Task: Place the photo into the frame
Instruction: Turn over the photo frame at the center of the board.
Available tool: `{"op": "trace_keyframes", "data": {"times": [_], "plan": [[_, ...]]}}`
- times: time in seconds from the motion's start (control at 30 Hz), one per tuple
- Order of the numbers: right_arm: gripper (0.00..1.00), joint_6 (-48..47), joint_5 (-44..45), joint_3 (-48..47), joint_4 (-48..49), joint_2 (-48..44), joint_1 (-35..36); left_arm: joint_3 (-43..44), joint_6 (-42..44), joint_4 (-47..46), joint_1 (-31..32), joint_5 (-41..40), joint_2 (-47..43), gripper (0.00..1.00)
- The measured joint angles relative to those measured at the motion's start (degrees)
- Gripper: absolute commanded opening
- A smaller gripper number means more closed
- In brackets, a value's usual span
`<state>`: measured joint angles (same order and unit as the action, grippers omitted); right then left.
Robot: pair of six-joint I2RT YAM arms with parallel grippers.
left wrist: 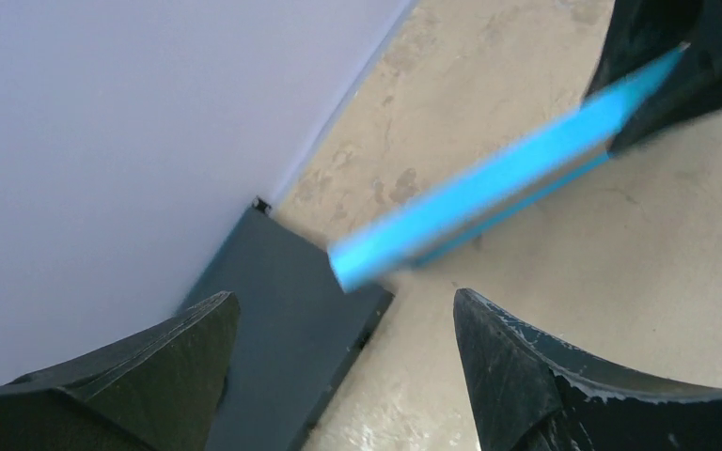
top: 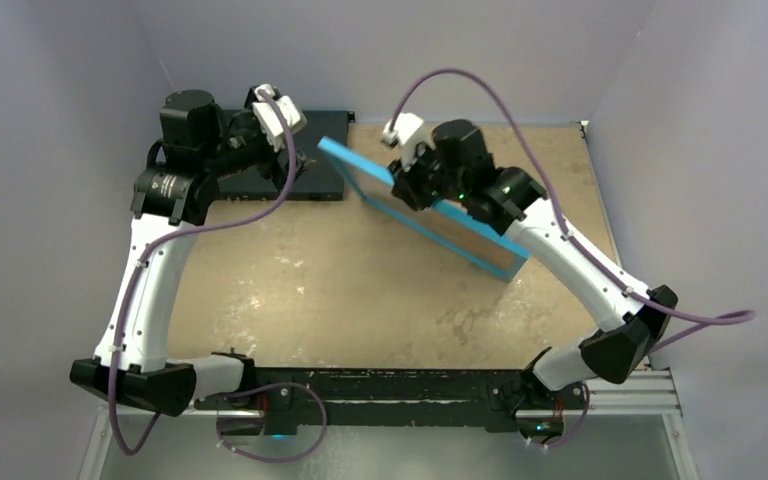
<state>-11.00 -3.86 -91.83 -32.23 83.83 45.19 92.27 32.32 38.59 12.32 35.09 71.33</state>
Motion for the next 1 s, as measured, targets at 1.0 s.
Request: {"op": "trace_keyframes", "data": {"times": [1.0], "plan": [[0.23, 36.1, -22.6, 24.5, 35.6, 0.4, -49.0, -1.4, -12.2, 14.3, -8.5, -0.1, 13.5, 0.74]]}}
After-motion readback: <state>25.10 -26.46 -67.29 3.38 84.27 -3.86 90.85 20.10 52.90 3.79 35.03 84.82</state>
